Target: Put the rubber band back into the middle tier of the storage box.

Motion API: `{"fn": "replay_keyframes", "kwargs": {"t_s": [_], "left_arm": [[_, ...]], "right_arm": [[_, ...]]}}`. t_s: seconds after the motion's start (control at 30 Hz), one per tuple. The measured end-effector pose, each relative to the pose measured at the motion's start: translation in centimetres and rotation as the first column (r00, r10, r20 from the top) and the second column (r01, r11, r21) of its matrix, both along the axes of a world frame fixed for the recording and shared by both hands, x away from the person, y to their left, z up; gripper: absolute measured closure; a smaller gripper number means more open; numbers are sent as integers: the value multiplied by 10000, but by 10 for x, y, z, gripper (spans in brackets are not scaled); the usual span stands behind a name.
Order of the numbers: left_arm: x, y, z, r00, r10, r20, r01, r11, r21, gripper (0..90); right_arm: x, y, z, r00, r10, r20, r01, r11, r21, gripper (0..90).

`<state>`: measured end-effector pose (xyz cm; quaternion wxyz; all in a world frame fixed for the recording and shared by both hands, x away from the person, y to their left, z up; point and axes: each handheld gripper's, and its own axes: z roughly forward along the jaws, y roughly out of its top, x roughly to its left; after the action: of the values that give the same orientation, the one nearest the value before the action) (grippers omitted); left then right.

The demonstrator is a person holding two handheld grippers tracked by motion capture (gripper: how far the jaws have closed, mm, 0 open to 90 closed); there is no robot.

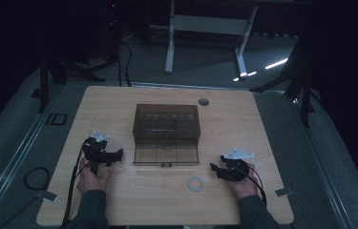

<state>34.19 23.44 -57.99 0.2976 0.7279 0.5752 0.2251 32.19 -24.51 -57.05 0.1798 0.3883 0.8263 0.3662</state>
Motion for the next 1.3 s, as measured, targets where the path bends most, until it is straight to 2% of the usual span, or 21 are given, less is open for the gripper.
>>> {"fn": "replay_keyframes", "kwargs": {"t_s": [0.63, 0.73, 0.77, 0.93, 1.3], "left_arm": [[0, 0, 0, 10000, 14, 0, -14, 10000, 1, 40], [0, 0, 0, 10000, 12, -2, -12, 10000, 2, 40], [0, 0, 0, 10000, 13, -2, -13, 10000, 2, 40], [0, 0, 0, 10000, 14, -1, -14, 10000, 1, 39], [0, 0, 0, 10000, 15, -2, -15, 10000, 2, 39]], "right_arm": [[0, 0, 0, 10000, -5, -31, 5, 10000, -19, 431], [1, 1, 2, 9999, 0, -125, -2, 9999, -127, 458], [0, 3, 4, 9996, -50, -277, 42, 9996, -278, 493], [-1, 8, 9, 9992, -68, -397, 36, 9968, -793, 534], [-1, 11, 22, 9967, -75, -806, -5, 9951, -993, 587]]}}
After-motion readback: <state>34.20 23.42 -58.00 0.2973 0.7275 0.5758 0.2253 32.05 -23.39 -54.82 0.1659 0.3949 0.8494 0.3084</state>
